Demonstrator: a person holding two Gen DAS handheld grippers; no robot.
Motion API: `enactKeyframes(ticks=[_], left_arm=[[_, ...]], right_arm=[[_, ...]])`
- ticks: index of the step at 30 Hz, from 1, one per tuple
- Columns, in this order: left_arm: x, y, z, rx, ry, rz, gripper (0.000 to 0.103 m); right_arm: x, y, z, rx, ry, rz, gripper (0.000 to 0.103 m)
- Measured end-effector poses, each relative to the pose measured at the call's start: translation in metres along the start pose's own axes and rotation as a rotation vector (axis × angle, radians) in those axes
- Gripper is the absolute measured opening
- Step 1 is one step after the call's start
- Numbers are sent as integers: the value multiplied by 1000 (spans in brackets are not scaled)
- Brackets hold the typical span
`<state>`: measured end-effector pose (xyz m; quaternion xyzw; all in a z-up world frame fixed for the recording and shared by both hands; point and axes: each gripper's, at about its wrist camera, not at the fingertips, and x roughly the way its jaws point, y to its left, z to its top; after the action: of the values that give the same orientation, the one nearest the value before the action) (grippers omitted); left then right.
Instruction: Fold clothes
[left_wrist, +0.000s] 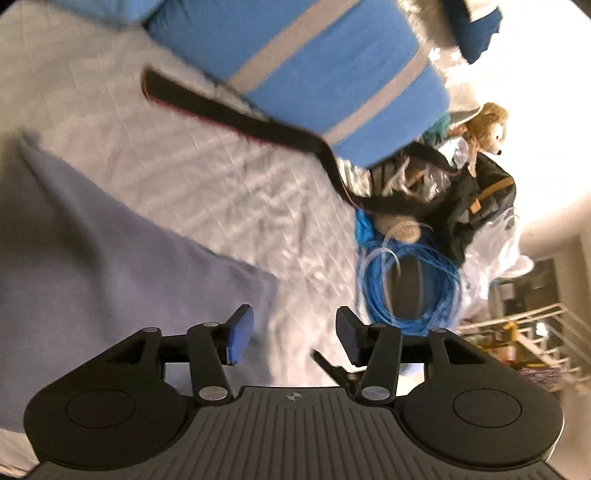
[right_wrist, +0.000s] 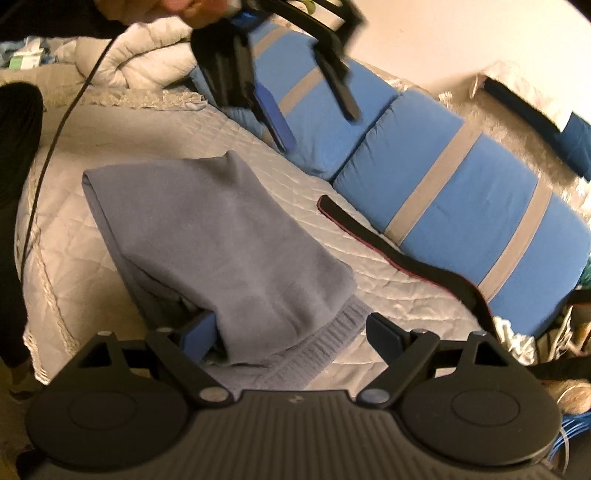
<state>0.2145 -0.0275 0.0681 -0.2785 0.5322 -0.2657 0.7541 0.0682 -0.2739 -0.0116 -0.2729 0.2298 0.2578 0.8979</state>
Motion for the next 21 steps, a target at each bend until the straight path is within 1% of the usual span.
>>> enactKeyframes(ticks=[2,3,5,6,8,11,13,14,16,17,18,21], left_arm=[[-15,5,-5,64,-43,67,55],[-22,7,-8,100,-59,103,56],[-33,16,-17,160,-62,158,59],[-37,22,-21,180,-59,175,60],[-46,32,-29,197,-50,195,60],[-55,50,-39,202,-38,225,60],[-59,63,-42,179,-33,228,60],[-61,69,-42,167,-33,227,60],[-64,77,-42,148,-36,222,60],[-66,82,-42,139,-38,219,60],[-66,85,-41,134,-37,216,60],[-68,93,-40,132,-31,195,60]], right_arm=[[0,-9,1,53,13,32,93],[0,-17,0,117,27,72,93],[2,-34,-2,257,55,158,92],[2,-43,-3,327,69,202,92],[2,-60,-8,508,73,295,92],[4,-80,-15,733,55,377,90],[12,-90,-16,851,62,408,86],[18,-92,-15,878,77,405,84],[34,-96,-12,903,137,371,72],[43,-97,-12,915,176,362,69],[52,-98,-12,929,214,358,63],[77,-100,-15,976,285,360,53]])
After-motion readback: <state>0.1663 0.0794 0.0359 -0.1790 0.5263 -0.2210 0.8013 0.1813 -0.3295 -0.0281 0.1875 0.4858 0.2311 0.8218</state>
